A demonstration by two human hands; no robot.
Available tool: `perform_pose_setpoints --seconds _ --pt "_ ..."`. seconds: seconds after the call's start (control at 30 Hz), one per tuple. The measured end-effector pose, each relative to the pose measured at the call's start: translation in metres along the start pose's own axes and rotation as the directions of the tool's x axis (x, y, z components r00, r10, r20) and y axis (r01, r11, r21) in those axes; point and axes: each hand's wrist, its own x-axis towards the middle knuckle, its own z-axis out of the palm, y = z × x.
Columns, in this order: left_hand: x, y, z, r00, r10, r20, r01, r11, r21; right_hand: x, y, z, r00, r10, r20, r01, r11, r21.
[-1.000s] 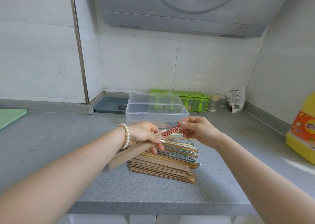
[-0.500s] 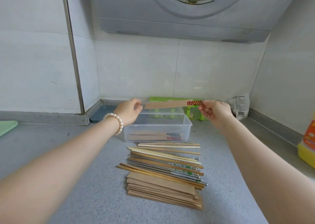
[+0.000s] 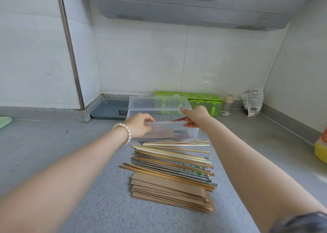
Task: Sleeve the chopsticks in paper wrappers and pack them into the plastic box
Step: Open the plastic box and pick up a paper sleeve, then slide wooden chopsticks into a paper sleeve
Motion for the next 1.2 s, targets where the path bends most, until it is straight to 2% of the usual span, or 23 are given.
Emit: perform_pose_setpoints --seconds 0.07,0.13,0.2,0.3,0.4,0.53,0.67,0.77,1.07,1.2 --pt "-0.001 -0.001 -0.001 1.000 0.000 0.018 0.000 1.000 -0.024 -0.005 0.002 -0.002 0.997 -0.072 0.003 0.071 0.991 -0.117" --pt "-0.003 -0.002 -0.001 1.000 0.002 0.009 -0.002 0.999 -0.033 -0.010 0.006 -0.010 0.978 -0.207 -0.040 0.198 0.966 -0.168" --pt "-0.006 -0.004 -0.001 1.000 0.001 -0.004 -0.001 1.000 -0.028 -0.015 0.011 -0.021 0.938 -0.333 -0.092 0.318 0.936 -0.149" --pt "-0.009 -0.004 -0.002 1.000 0.007 -0.006 -0.007 0.999 -0.034 -0.030 0.019 -0.036 0.913 -0.402 -0.069 0.399 0.916 -0.047" --pt "-0.013 -0.005 -0.002 1.000 0.018 0.003 -0.018 0.999 -0.038 -0.045 0.028 -0.048 0.924 -0.381 0.035 0.383 0.923 -0.037" --pt "-0.017 -0.004 0.000 1.000 0.018 -0.023 -0.019 1.000 -0.021 -0.050 0.048 -0.056 0.934 -0.302 0.189 0.341 0.911 -0.233" --pt "-0.025 0.001 0.008 0.981 0.126 -0.147 -0.099 0.979 0.178 -0.046 0.070 -0.048 0.931 -0.207 0.300 0.338 0.798 -0.499" --pt "-0.030 0.001 0.019 0.971 0.204 -0.127 -0.177 0.964 0.199 -0.041 0.086 -0.036 0.935 -0.203 0.291 0.343 0.726 -0.596" --pt "-0.025 0.003 0.018 0.979 0.185 -0.089 -0.170 0.974 0.153 -0.035 0.094 -0.030 0.928 -0.264 0.262 0.371 0.707 -0.602" --pt "-0.035 0.006 0.025 0.942 0.239 -0.236 -0.191 0.959 0.208 -0.035 0.093 -0.035 0.928 -0.207 0.311 0.357 0.737 -0.574"
